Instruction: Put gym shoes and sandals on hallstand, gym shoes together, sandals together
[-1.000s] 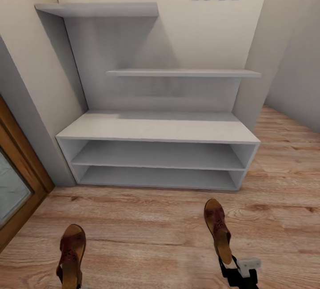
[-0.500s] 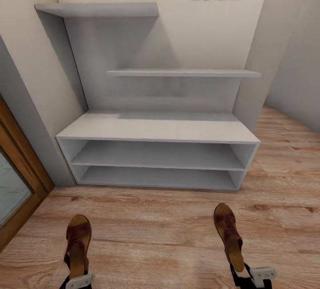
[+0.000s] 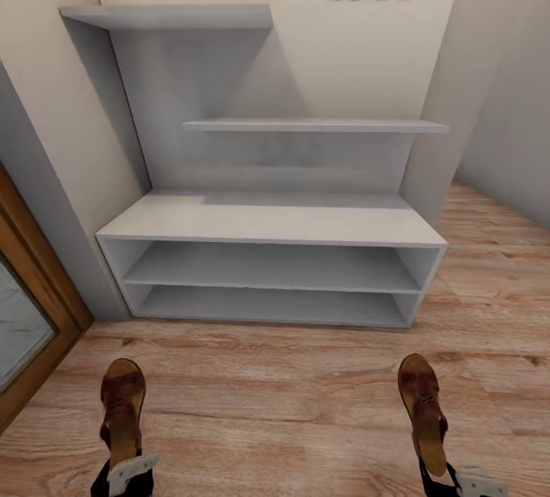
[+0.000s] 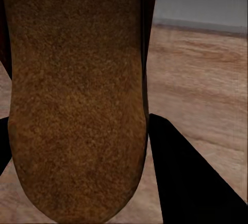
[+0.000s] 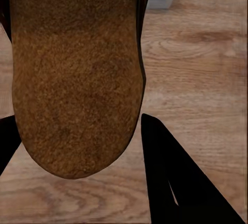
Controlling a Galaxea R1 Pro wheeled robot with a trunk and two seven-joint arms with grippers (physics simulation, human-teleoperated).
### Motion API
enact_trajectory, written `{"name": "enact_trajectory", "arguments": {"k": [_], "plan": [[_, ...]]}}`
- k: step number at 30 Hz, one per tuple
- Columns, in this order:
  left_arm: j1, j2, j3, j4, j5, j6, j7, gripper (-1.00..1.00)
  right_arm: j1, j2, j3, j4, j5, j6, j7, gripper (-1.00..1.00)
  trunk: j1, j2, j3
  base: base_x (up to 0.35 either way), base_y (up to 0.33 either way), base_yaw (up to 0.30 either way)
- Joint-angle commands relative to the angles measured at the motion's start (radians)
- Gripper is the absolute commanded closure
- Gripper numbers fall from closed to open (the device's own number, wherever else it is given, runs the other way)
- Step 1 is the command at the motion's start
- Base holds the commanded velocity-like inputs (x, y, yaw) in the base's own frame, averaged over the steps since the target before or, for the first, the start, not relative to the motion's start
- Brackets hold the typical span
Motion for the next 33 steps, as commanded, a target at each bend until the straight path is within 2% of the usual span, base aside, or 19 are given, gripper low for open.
{"name": "enact_trajectory", "arguments": {"k": [1,3,7,11,13,23,25,28,33], "plan": [[-0.001,-0.001,0.007,0.000,-0.005,-0.008,0.215,1.00,-0.001,0.002,-0.012,0.001,0.009,-0.005,0.011,1.00,0.000,0.000,-0.001,0.000,0.000,0.000],[-0.001,-0.001,0.009,0.000,-0.004,-0.059,0.217,1.00,-0.002,0.006,-0.013,0.001,0.009,-0.006,0.005,1.00,0.000,0.000,-0.001,0.000,0.000,0.000],[-0.001,-0.003,0.010,0.001,-0.004,-0.100,0.218,1.00,-0.002,0.008,-0.014,0.002,0.009,-0.006,-0.020,1.00,0.000,0.000,-0.001,0.000,0.000,0.000],[-0.003,-0.003,0.008,0.000,-0.002,-0.110,0.219,1.00,-0.003,0.010,-0.014,0.003,0.009,-0.006,-0.083,1.00,0.000,0.000,-0.001,0.000,0.000,0.000],[-0.006,-0.003,0.008,-0.001,-0.002,-0.110,0.219,1.00,-0.002,0.011,-0.014,0.003,0.009,-0.006,-0.094,1.00,0.000,0.000,-0.001,0.000,0.000,0.000],[-0.056,-0.006,-0.006,0.000,-0.012,-0.105,0.210,1.00,-0.003,0.011,-0.012,0.005,0.011,-0.005,-0.105,1.00,0.000,0.000,-0.001,0.000,0.000,0.000],[-0.071,-0.008,-0.026,0.002,-0.012,-0.097,0.208,1.00,-0.002,0.011,-0.012,0.005,0.011,-0.005,-0.105,1.00,0.000,0.000,-0.001,0.000,0.000,0.000],[-0.118,-0.009,-0.089,0.011,-0.012,-0.049,0.212,1.00,-0.002,0.010,-0.012,0.005,0.012,-0.005,-0.105,1.00,0.000,0.000,-0.001,0.000,0.000,0.000],[-0.189,-0.010,-0.127,0.015,-0.017,0.067,0.214,1.00,-0.002,0.010,-0.013,0.005,0.012,-0.005,-0.105,1.00,0.000,0.000,-0.001,0.000,0.000,0.000]]}}
